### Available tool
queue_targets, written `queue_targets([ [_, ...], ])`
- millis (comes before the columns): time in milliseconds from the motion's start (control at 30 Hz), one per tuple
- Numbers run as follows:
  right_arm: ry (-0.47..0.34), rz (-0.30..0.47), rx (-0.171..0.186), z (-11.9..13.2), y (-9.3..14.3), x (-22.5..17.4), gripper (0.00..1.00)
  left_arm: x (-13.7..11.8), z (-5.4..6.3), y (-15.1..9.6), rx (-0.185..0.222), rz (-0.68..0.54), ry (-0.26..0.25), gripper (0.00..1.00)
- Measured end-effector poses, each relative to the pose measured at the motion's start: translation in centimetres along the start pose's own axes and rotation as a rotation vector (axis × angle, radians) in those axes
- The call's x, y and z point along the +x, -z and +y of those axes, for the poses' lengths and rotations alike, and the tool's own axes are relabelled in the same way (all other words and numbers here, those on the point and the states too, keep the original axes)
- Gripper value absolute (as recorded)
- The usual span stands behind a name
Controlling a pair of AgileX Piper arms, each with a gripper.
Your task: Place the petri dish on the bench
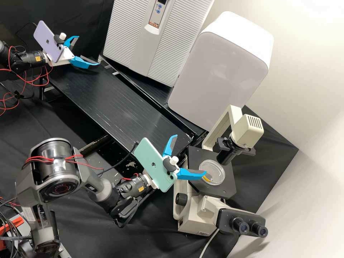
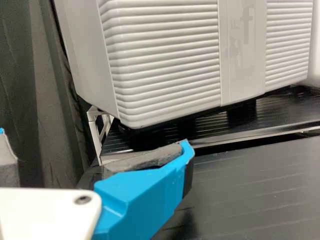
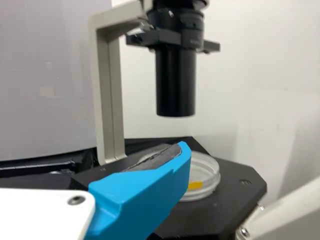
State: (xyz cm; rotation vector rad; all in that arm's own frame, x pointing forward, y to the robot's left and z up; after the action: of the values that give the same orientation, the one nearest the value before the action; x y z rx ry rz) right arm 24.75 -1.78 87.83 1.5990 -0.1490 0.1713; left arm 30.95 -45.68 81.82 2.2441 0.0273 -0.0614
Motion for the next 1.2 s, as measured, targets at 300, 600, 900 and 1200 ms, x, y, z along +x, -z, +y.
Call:
queue_targets([
  [300,-0.022,-0.092,-0.032,0.2,-2.4,0.6,1.00,0.0,0.0,0.0,0.000,0.000,0.000,1.00],
  [600,-0.058,-0.126,-0.053,0.4,-3.0,1.2,1.00,0.0,0.0,0.0,0.000,0.000,0.000,1.00],
  [900,-0.074,-0.203,-0.123,-0.8,-3.6,2.9,1.00,0.0,0.0,0.0,0.000,0.000,0.000,1.00],
  [1200,-0.096,-0.250,-0.156,-1.1,-4.3,3.4,1.00,0.0,0.0,0.0,0.000,0.000,0.000,1.00],
])
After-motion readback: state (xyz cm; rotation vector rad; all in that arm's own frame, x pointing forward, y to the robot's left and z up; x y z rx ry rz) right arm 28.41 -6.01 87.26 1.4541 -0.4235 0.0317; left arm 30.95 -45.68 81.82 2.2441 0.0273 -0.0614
